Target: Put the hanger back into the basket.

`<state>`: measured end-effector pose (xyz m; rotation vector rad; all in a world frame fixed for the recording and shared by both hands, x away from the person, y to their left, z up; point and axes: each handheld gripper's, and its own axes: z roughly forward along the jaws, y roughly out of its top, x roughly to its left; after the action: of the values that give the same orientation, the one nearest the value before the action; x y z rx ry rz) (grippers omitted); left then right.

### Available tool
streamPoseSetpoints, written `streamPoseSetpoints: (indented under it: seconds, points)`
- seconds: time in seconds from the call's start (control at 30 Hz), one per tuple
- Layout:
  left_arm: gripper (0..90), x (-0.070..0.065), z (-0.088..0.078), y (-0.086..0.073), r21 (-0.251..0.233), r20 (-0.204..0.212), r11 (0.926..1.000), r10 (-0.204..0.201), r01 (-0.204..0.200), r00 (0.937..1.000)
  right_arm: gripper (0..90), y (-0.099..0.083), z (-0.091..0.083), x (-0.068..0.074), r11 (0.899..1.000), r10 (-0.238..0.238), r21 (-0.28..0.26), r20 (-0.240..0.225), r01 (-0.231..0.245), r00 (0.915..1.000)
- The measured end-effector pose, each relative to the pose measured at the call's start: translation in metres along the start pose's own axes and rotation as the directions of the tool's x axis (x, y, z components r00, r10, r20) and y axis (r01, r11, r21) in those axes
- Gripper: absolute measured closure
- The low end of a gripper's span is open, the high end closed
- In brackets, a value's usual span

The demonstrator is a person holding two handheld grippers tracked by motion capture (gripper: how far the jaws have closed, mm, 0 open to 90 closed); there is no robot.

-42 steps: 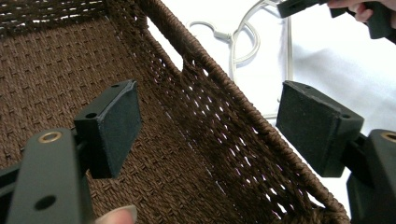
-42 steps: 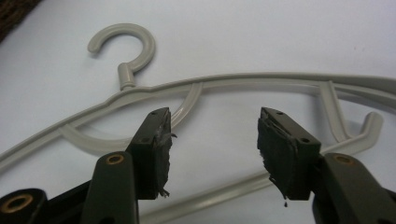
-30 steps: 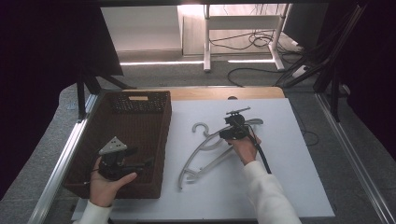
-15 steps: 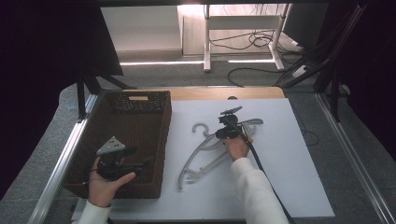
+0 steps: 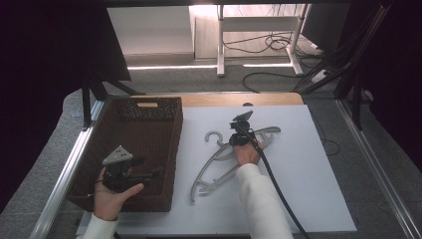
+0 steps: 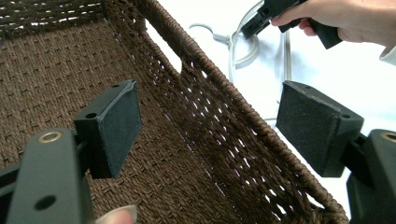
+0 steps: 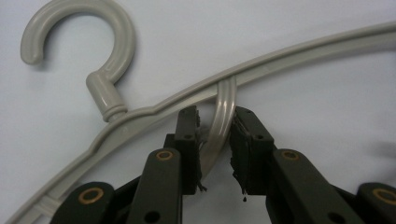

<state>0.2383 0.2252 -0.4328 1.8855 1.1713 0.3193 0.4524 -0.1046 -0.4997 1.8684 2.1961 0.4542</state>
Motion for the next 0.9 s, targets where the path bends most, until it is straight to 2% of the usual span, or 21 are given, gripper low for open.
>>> streamPoseSetpoints:
  seconds: [0.1,0.2,0.23,0.27,0.4,0.57,0.67,0.8,0.87,0.9]
  points:
    - [21.6,0.000,0.000,0.000,0.000,0.000,1.0000,-0.001,0.001,1.0000,74.5,0.002,0.000,-0.001,1.000,0.024,0.006,-0.005,-0.024,0.9997]
    - [21.6,0.001,0.000,0.000,0.001,-0.001,1.0000,-0.002,0.002,1.0000,76.0,0.004,0.000,-0.005,0.998,0.067,0.014,-0.022,-0.067,0.9975]
    - [21.6,0.001,0.000,0.000,0.001,-0.001,1.0000,-0.002,0.002,1.0000,76.0,0.004,0.000,-0.005,0.998,0.067,0.014,-0.022,-0.067,0.9975]
    - [21.6,0.001,0.001,-0.001,0.002,-0.001,1.0000,-0.003,0.003,1.0000,76.7,0.004,0.000,-0.007,0.996,0.085,0.019,-0.039,-0.084,0.9956]
    - [21.6,0.001,0.002,-0.001,0.005,-0.001,1.0000,-0.003,0.003,1.0000,78.2,0.003,0.000,-0.012,0.994,0.106,0.007,-0.062,-0.105,0.9925]
    - [21.6,0.002,0.002,-0.001,0.007,-0.003,1.0000,-0.005,0.005,1.0000,81.3,0.002,-0.001,-0.018,0.989,0.145,0.017,-0.105,-0.143,0.9840]
    - [21.5,0.003,0.001,-0.002,0.007,-0.006,1.0000,-0.007,0.007,1.0000,81.4,0.002,-0.002,-0.019,0.992,0.124,0.009,-0.111,-0.124,0.9861]
    - [21.6,0.004,0.002,-0.002,0.006,-0.007,0.9999,-0.009,0.009,0.9999,81.5,0.001,-0.003,-0.019,0.993,0.120,0.011,-0.132,-0.119,0.9840]
    - [21.6,0.004,0.001,-0.002,0.006,-0.007,0.9999,-0.009,0.009,0.9999,81.7,0.001,-0.005,-0.020,0.993,0.116,0.006,-0.150,-0.116,0.9819]
    - [21.5,0.004,0.001,-0.002,0.006,-0.008,0.9999,-0.009,0.009,0.9999,82.1,0.001,-0.008,-0.022,0.993,0.112,-0.015,-0.189,-0.117,0.9756]
